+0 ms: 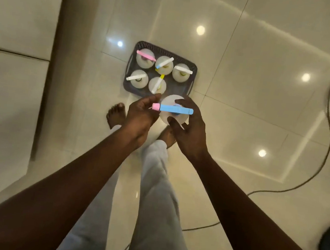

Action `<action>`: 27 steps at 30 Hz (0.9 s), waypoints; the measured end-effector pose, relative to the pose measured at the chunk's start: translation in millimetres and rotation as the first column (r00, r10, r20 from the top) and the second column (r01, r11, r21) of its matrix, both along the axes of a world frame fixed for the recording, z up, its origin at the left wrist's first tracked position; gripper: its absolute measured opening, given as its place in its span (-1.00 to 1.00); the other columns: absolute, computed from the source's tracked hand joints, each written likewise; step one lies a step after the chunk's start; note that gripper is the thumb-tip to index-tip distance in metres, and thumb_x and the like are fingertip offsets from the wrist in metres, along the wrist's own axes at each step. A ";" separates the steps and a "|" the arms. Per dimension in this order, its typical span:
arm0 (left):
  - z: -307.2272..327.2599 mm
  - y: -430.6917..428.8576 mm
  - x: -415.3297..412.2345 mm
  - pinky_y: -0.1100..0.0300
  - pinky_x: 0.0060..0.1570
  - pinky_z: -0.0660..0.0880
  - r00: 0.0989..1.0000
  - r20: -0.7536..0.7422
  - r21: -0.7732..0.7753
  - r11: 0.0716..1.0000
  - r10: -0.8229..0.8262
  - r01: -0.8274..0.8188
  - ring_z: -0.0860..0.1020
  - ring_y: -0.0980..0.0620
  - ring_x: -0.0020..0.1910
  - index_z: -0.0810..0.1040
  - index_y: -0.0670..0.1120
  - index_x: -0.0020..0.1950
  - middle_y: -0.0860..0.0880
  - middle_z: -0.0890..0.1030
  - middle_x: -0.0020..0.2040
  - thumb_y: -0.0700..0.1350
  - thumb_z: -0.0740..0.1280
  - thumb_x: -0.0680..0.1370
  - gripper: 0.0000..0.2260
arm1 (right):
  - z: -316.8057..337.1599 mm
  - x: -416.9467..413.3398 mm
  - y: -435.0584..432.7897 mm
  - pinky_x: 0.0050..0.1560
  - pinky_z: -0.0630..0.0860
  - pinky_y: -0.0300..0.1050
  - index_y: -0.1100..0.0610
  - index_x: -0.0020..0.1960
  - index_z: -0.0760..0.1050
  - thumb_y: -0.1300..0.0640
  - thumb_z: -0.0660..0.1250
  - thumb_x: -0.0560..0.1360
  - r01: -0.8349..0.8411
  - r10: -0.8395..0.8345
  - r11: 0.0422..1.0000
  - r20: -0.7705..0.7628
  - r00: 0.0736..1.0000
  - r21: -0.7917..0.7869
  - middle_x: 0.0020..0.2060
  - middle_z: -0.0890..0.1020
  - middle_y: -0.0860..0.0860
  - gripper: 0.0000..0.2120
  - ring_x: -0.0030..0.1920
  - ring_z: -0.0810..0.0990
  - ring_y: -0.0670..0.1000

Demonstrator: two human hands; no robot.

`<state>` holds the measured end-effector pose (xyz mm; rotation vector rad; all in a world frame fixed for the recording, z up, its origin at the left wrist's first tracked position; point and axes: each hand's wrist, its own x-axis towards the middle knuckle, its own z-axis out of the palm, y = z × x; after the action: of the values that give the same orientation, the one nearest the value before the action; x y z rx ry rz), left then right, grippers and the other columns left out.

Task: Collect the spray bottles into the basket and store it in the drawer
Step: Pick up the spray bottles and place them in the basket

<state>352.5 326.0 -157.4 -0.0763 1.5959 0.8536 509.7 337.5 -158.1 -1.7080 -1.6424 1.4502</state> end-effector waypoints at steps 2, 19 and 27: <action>-41.8 5.7 5.8 0.02 0.28 0.60 0.997 0.069 -0.075 0.997 0.035 -0.030 0.65 -0.10 0.19 0.60 -0.21 0.35 -0.14 0.69 0.19 -0.34 0.35 0.62 -0.70 | -44.9 10.3 12.6 0.46 0.48 0.15 0.20 0.40 0.51 0.29 0.49 0.53 -0.047 0.047 0.999 0.046 0.998 0.008 0.45 0.52 0.11 -0.55 0.49 0.49 0.07; -296.7 33.9 59.4 -0.06 0.27 0.56 0.999 -0.016 -0.189 0.981 0.031 -0.034 0.60 -0.13 0.08 0.58 -0.05 -0.09 -0.19 0.63 0.05 -0.21 0.33 0.66 -0.85 | -312.3 32.8 54.1 0.56 0.17 -0.35 0.33 0.43 0.49 0.32 0.46 0.55 -0.327 0.324 0.945 0.163 0.932 -0.011 0.45 0.51 0.27 -0.54 0.53 0.42 0.28; -347.6 36.5 65.9 -0.24 0.41 0.49 1.000 -0.019 -0.170 0.985 0.007 -0.011 0.58 -0.17 0.11 0.59 -0.07 -0.12 -0.20 0.63 0.02 -0.21 0.27 0.69 -0.78 | -358.4 33.1 58.5 0.55 0.24 -0.18 0.34 0.46 0.45 0.21 0.48 0.56 -0.316 0.318 0.948 0.146 0.937 -0.038 0.49 0.48 0.27 -0.48 0.53 0.43 0.28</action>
<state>418.4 362.5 -505.0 -0.1975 1.6849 0.7253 542.7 396.0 -516.5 -1.6515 -2.0739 1.5033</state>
